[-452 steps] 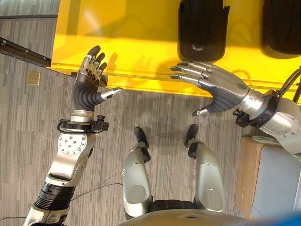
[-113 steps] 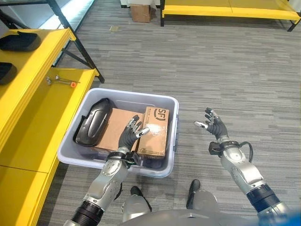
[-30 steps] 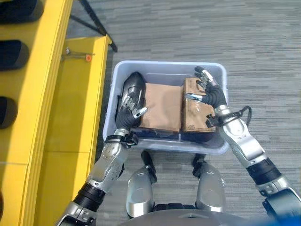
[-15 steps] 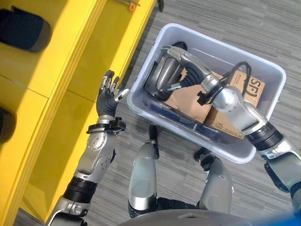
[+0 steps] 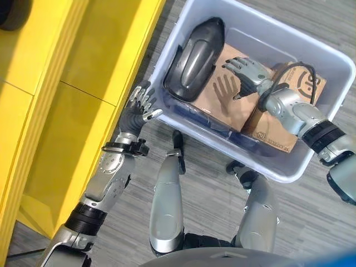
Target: Move parts from the plastic box to the shelf.
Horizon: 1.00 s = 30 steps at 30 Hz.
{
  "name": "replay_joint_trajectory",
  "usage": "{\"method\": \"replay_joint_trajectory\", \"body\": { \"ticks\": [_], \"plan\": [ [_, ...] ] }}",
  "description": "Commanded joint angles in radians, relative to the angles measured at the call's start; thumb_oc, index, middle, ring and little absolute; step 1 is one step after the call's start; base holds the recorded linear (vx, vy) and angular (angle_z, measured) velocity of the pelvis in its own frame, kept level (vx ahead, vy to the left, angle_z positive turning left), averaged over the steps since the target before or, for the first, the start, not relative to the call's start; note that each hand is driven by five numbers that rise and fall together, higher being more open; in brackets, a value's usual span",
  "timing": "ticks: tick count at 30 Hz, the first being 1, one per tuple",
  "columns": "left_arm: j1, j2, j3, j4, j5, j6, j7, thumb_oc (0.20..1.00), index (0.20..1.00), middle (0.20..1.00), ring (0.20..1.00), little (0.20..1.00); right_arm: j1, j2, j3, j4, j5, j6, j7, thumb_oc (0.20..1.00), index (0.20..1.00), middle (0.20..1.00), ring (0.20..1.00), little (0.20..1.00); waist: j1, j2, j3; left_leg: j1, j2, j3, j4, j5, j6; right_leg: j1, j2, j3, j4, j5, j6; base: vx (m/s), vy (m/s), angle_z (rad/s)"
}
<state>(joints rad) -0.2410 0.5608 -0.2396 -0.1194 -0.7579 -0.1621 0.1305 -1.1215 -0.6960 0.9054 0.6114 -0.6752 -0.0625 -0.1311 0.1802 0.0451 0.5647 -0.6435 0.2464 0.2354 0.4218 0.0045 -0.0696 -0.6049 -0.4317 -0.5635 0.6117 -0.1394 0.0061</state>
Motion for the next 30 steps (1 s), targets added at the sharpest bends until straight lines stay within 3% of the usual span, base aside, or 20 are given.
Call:
{"method": "replay_joint_trajectory", "body": {
  "ticks": [1,3,6,7,11,14,17,19,22,24,28,29,30],
  "plan": [
    [0.021,-0.006,-0.024,-0.047,-0.014,-0.035,-0.001,1.000,1.000,1.000,1.000,1.000,-0.105,0.003,0.041,0.002,-0.129,-0.042,0.017,1.000,1.000,1.000,1.000,1.000,0.045,0.048,-0.045,0.056,0.108,0.107,-0.102,0.007,-0.082,-0.033,-0.015,0.046,0.026,-0.016,0.135,0.01,0.010,-0.03],
    [0.021,-0.007,-0.020,-0.033,-0.012,-0.039,-0.015,1.000,1.000,1.000,1.000,1.000,-0.119,0.009,0.077,0.024,-0.161,-0.025,0.023,1.000,1.000,1.000,1.000,1.000,0.051,0.053,-0.045,0.039,0.108,0.105,-0.102,0.010,-0.083,-0.051,-0.020,0.045,0.038,-0.017,0.134,0.00,0.000,0.00],
    [0.024,-0.013,-0.017,-0.018,-0.019,-0.052,-0.034,1.000,1.000,1.000,1.000,1.000,-0.133,0.022,0.107,0.068,-0.290,0.009,-0.125,1.000,1.000,1.000,1.000,1.000,0.061,0.063,-0.045,0.002,0.107,0.096,-0.089,0.009,-0.082,-0.084,-0.030,0.044,0.062,-0.019,0.133,0.00,0.007,0.02],
    [0.024,-0.014,-0.018,-0.017,-0.018,-0.053,-0.033,1.000,1.000,1.000,1.000,1.000,-0.135,0.022,0.109,0.077,-0.323,0.038,-0.219,1.000,1.000,1.000,1.000,1.000,0.063,0.067,-0.045,-0.007,0.106,0.094,-0.086,0.009,-0.080,-0.093,-0.032,0.045,0.069,-0.020,0.133,0.01,0.020,0.10],
    [0.017,-0.012,-0.019,-0.021,-0.024,-0.049,-0.023,1.000,1.000,1.000,1.000,1.000,-0.147,0.024,0.066,0.095,-0.380,0.077,-0.389,1.000,1.000,1.000,1.000,1.000,0.063,0.075,-0.045,-0.025,0.101,0.090,-0.078,0.006,-0.079,-0.109,-0.032,0.048,0.082,-0.023,0.135,0.00,0.046,0.09],
    [0.006,-0.019,-0.037,-0.019,-0.018,-0.056,0.003,1.000,1.000,1.000,1.000,1.000,-0.125,0.022,0.024,0.065,-0.318,0.141,-0.468,1.000,1.000,1.000,1.000,1.000,0.054,0.077,-0.045,-0.040,0.103,0.097,-0.081,0.010,-0.083,-0.122,-0.032,0.048,0.087,-0.026,0.140,0.00,0.058,0.07],
    [-0.005,-0.027,-0.046,-0.018,-0.022,-0.064,0.026,1.000,1.000,1.000,1.000,1.000,-0.102,0.025,-0.021,0.033,-0.152,0.187,-0.545,1.000,1.000,1.000,1.000,1.000,0.042,0.079,-0.045,-0.048,0.104,0.104,-0.087,0.012,-0.084,-0.132,-0.026,0.054,0.085,-0.028,0.140,0.00,0.056,0.11],
    [-0.014,-0.026,-0.047,-0.020,-0.027,-0.067,0.048,1.000,1.000,1.000,1.000,1.000,-0.068,0.033,-0.102,0.010,-0.052,0.174,-0.602,1.000,1.000,1.000,1.000,1.000,0.029,0.080,-0.045,-0.053,0.103,0.107,-0.092,0.014,-0.086,-0.138,-0.021,0.059,0.080,-0.029,0.141,0.00,0.067,0.02],
    [-0.025,-0.036,-0.047,-0.019,-0.016,-0.068,0.057,1.000,1.000,1.000,1.000,1.000,-0.024,0.038,-0.174,-0.028,-0.046,0.151,-0.594,1.000,1.000,1.000,1.000,1.000,0.019,0.079,-0.045,-0.055,0.100,0.114,-0.098,0.014,-0.087,-0.144,-0.019,0.064,0.075,-0.028,0.144,0.00,0.050,0.00],
    [-0.042,-0.051,-0.055,-0.019,-0.014,-0.065,0.083,1.000,1.000,1.000,1.000,1.000,-0.006,0.054,-0.193,-0.052,-0.091,0.153,-0.540,1.000,1.000,1.000,1.000,1.000,0.014,0.084,-0.045,-0.066,0.096,0.114,-0.098,0.011,-0.086,-0.154,-0.018,0.070,0.073,-0.032,0.142,0.01,0.049,-0.03],
    [-0.083,-0.055,-0.066,0.031,-0.019,-0.068,0.078,1.000,1.000,1.000,1.000,1.000,-0.055,0.070,-0.098,-0.003,-0.199,0.163,-0.365,1.000,1.000,1.000,1.000,1.000,0.022,0.086,-0.045,-0.092,0.094,0.108,-0.094,0.013,-0.089,-0.175,-0.019,0.069,0.083,-0.038,0.138,0.00,0.003,-0.02],
    [-0.085,-0.055,-0.066,0.034,-0.020,-0.068,0.077,1.000,1.000,1.000,1.000,1.000,-0.060,0.070,-0.092,0.001,-0.193,0.157,-0.368,1.000,1.000,1.000,1.000,1.000,0.021,0.087,-0.045,-0.094,0.094,0.107,-0.093,0.013,-0.089,-0.177,-0.020,0.069,0.085,-0.038,0.138,0.01,-0.057,0.02],
    [-0.099,-0.048,-0.067,0.053,-0.028,-0.066,0.063,1.000,1.000,1.000,1.000,1.000,-0.092,0.068,-0.034,0.029,-0.270,0.153,-0.317,1.000,1.000,1.000,1.000,1.000,0.028,0.086,-0.045,-0.115,0.095,0.102,-0.087,0.016,-0.090,-0.192,-0.023,0.064,0.095,-0.037,0.136,0.01,-0.070,0.04]
  ]
}}
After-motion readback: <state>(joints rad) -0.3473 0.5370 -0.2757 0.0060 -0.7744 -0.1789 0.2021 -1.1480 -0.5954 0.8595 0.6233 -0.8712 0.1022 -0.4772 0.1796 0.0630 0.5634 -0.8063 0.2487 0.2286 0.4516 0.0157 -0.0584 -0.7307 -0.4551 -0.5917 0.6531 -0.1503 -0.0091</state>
